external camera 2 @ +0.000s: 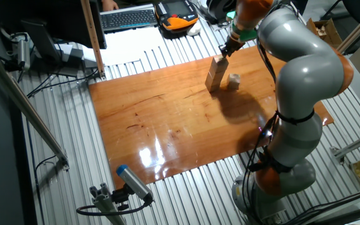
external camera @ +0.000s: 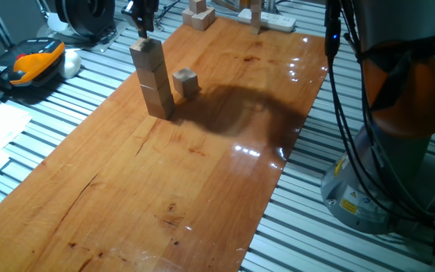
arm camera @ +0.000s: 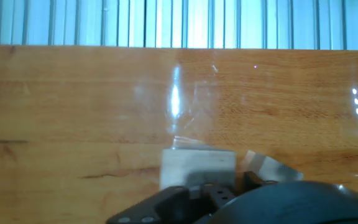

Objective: Stack the blocks in a vertical line of five

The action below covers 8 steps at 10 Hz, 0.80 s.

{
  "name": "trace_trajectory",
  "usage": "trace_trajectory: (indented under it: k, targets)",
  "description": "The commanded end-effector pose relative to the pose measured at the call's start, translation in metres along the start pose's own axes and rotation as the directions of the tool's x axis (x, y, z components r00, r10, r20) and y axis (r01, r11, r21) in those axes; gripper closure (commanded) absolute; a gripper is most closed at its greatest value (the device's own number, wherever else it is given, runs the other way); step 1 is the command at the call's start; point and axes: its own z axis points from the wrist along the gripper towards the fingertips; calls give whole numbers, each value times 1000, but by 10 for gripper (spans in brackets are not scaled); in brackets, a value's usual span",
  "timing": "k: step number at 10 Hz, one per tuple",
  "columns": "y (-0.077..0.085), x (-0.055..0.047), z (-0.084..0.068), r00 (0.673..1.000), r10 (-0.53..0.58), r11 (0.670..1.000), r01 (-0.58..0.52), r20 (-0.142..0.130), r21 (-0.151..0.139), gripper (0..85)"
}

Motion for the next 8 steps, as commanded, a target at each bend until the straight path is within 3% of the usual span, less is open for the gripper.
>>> trace_trajectory:
  k: [1,2,3,5,6,8]
  targets:
    - [-6,2,2,1000,16,1000,-16,10,-7,850]
    - [-11,3,3,1000,26,999,-26,16,23,850]
    - [-16,4,5,1000,6,1000,-6,29,23,850]
    - [-24,3,11,1000,-19,1000,19,6,-2,850]
    - [-28,3,14,1000,-8,1000,8,6,5,850]
    - [-37,4,22,997,66,996,-68,31,49,850]
